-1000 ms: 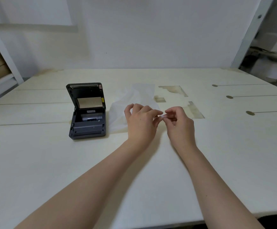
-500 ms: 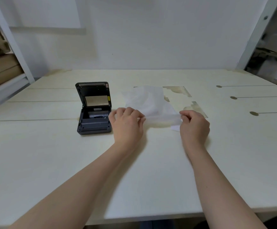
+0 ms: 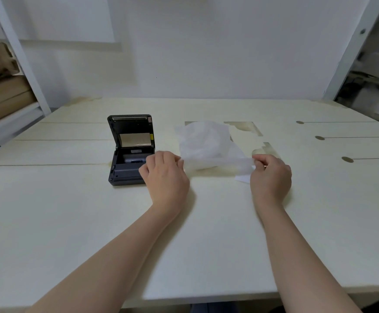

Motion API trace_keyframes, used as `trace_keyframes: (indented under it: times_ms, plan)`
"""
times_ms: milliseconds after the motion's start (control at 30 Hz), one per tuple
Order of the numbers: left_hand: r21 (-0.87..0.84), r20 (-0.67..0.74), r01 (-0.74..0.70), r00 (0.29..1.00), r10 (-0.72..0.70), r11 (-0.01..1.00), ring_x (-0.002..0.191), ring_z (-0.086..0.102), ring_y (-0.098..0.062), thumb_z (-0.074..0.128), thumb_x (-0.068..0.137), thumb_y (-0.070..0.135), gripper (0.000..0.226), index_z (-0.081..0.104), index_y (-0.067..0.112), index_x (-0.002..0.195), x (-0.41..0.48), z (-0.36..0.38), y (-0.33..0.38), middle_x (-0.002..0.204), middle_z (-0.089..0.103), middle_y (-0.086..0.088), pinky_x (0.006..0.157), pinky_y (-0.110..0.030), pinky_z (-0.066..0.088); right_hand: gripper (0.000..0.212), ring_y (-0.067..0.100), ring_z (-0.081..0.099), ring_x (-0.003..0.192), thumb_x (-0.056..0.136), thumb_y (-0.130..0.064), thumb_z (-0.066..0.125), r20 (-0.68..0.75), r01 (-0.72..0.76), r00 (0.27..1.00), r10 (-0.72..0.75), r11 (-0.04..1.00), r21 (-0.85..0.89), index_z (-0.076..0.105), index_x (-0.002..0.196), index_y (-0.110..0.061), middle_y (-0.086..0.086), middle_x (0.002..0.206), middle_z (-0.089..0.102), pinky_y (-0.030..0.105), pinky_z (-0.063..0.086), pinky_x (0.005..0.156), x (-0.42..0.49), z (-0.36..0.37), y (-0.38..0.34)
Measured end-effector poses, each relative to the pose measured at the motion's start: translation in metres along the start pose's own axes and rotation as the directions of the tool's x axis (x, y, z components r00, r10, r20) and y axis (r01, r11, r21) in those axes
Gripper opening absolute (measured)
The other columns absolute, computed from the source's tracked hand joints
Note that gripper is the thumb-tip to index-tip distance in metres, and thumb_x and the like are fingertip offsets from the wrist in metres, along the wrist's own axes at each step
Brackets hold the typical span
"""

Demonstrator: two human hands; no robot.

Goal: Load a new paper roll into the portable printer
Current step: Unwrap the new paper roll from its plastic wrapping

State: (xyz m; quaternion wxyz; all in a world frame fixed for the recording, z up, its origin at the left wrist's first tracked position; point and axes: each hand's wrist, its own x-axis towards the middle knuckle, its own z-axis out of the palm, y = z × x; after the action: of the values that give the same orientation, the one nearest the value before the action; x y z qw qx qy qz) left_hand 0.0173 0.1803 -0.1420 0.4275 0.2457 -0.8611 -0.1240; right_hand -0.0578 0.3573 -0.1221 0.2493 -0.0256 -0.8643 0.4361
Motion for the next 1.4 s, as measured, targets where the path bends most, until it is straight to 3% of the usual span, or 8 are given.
trace_keyframes:
  times_ms: [200,400,600,867,1033,1133,1267,1400]
  plan:
    - [-0.127,0.088,0.204,0.977,-0.194,0.971,0.107,0.049,-0.034,0.045,0.094,0.028,0.025,0.06,0.01,0.102,-0.003,0.0,0.017,0.107,0.059,-0.01,0.086,-0.039,0.027,0.025,0.032,0.049,0.108,0.094,-0.008,0.051,-0.03,0.055,0.998,-0.054,0.998,0.032,0.071,0.107,-0.015,0.008,0.104,0.069,0.029,0.034,0.074,-0.001,0.005,-0.003]
    - [-0.217,0.212,0.169,0.969,-0.122,0.961,0.13,0.045,-0.026,0.044,0.097,0.041,0.042,0.054,0.019,0.132,0.024,-0.003,0.031,0.133,0.059,-0.004,0.104,-0.036,0.026,0.04,0.029,0.045,0.122,0.093,-0.039,0.047,-0.009,0.127,0.992,-0.127,0.991,0.05,0.064,0.122,-0.016,0.002,0.116,0.069,0.04,0.034,0.095,-0.003,0.006,-0.014]
    - [-0.191,0.726,0.612,0.614,-0.309,0.768,0.135,0.042,-0.036,0.058,0.085,0.055,0.09,0.017,0.017,0.155,0.064,0.018,0.037,0.147,0.048,-0.008,0.11,-0.048,0.038,0.062,0.032,0.04,0.131,0.097,-0.051,0.038,0.365,0.127,0.931,-0.013,0.949,-0.288,0.039,0.144,-0.01,0.009,0.132,0.061,0.043,0.024,0.105,0.004,0.011,-0.004]
    - [-0.562,0.444,0.491,0.858,-0.258,0.665,0.117,0.055,-0.018,0.066,0.089,0.02,0.041,0.06,0.027,0.129,0.066,0.017,0.05,0.112,0.061,0.001,0.1,-0.034,0.045,0.056,0.028,0.044,0.125,0.097,-0.04,0.049,0.315,0.099,0.947,-0.063,0.99,-0.1,0.039,0.144,-0.013,-0.002,0.122,0.066,0.041,0.026,0.102,0.009,0.013,-0.009]
    - [-0.677,0.356,0.48,0.877,-0.323,0.558,0.086,0.052,0.006,0.06,0.093,0.016,0.041,0.055,0.024,0.132,0.074,0.012,0.053,0.111,0.054,0.005,0.068,-0.001,0.039,0.049,0.026,0.049,0.116,0.092,-0.02,0.059,0.289,0.101,0.952,-0.099,0.995,0.007,0.045,0.139,-0.016,-0.005,0.102,0.07,0.038,0.031,0.098,0.008,0.011,-0.013]
    - [-0.561,0.364,0.484,0.873,-0.325,0.672,0.11,0.052,-0.015,0.061,0.092,0.016,0.054,0.042,0.022,0.142,0.071,0.01,0.048,0.129,0.047,-0.004,0.093,-0.022,0.042,0.044,0.026,0.059,0.103,0.091,-0.015,0.061,0.216,0.063,0.973,-0.087,0.991,0.118,0.05,0.133,-0.016,-0.005,0.088,0.068,0.039,0.043,0.092,0.007,0.008,-0.013]
    - [-0.56,0.103,0.055,0.995,0.004,0.827,0.103,0.057,-0.015,0.061,0.085,0.004,0.035,0.064,0.021,0.116,0.055,-0.001,0.045,0.113,0.062,0.0,0.093,-0.027,0.044,0.034,0.022,0.063,0.093,0.092,-0.014,0.059,0.218,-0.002,0.976,-0.022,0.994,0.109,0.052,0.124,-0.017,-0.009,0.081,0.063,0.028,0.037,0.073,0.008,0.006,-0.013]
    - [-0.521,0.554,0.088,0.791,0.258,0.849,0.089,0.068,-0.003,0.052,0.097,0.03,0.021,0.072,0.028,0.102,0.042,-0.002,0.04,0.094,0.076,0.014,0.081,-0.021,0.049,0.024,0.024,0.063,0.094,0.09,-0.014,0.06,0.205,0.035,0.977,-0.06,0.991,0.125,0.058,0.113,-0.019,-0.01,0.088,0.064,0.029,0.041,0.075,0.005,0.005,-0.015]
